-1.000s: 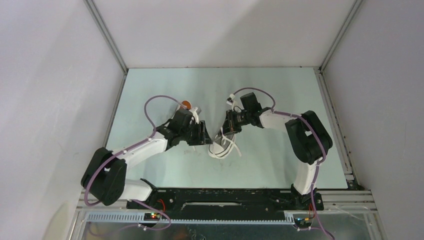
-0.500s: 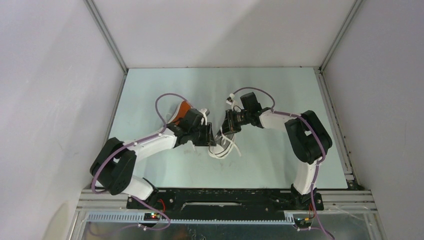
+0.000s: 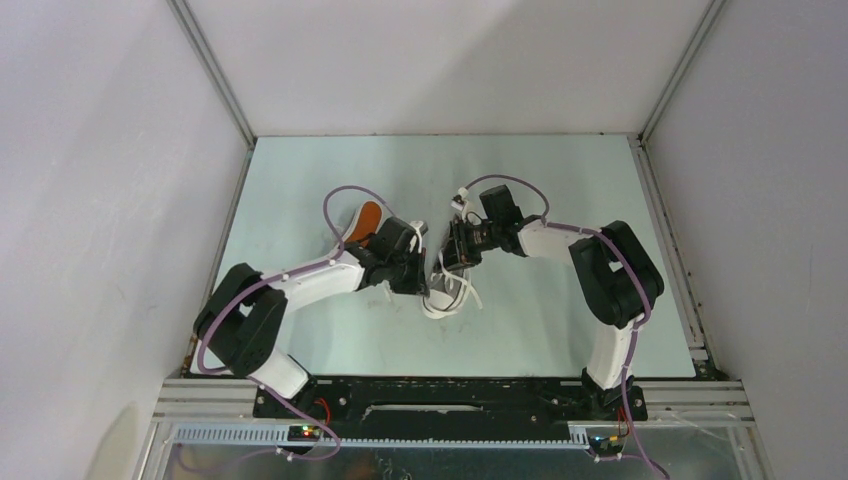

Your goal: Tie the shoes

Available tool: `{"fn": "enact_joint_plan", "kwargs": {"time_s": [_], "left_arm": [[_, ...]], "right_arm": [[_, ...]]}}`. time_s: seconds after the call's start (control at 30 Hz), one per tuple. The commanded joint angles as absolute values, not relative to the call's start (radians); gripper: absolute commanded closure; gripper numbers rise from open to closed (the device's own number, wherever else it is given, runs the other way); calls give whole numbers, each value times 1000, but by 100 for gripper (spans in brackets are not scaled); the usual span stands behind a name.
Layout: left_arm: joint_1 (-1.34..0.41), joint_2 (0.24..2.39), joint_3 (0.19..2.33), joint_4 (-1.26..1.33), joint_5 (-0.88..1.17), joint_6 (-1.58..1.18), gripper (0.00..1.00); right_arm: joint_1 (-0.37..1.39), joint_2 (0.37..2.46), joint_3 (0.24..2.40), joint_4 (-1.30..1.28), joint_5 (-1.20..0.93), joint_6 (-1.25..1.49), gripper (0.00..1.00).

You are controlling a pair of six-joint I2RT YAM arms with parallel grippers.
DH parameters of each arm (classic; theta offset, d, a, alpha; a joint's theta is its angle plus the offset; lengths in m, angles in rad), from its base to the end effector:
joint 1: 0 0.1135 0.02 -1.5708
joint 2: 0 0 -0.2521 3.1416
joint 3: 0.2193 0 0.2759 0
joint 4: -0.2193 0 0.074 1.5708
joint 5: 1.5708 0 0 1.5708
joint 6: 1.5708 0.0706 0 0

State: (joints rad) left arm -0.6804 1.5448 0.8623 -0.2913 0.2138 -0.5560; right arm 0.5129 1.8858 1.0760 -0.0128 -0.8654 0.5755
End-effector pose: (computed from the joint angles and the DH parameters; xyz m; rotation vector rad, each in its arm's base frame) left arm 0.2554 -0.2260 0.1240 0.2556 2.6759 -0.7140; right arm 0.3298 0.2474 0.1118 -0.3786 2.5380 1.5110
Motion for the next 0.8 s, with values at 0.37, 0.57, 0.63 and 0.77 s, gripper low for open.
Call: {"fn": "enact_joint_plan", "kwargs": {"time_s": [0.37, 0.57, 0.63, 0.77], "left_arm": [[-620, 1444, 852, -165, 197, -549, 100], [-565, 1499, 886, -127, 266, -568, 100], [-560, 1521, 900, -126, 274, -573, 100], [-551, 1552, 912, -81, 307, -598, 100]], "right_arm": [[526, 1867, 1078, -85, -862, 539, 72], [526, 1884, 1078, -42, -889, 554, 69], [527, 1896, 1078, -18, -896, 567, 69], [529, 1913, 1079, 27, -906, 578, 68]]}}
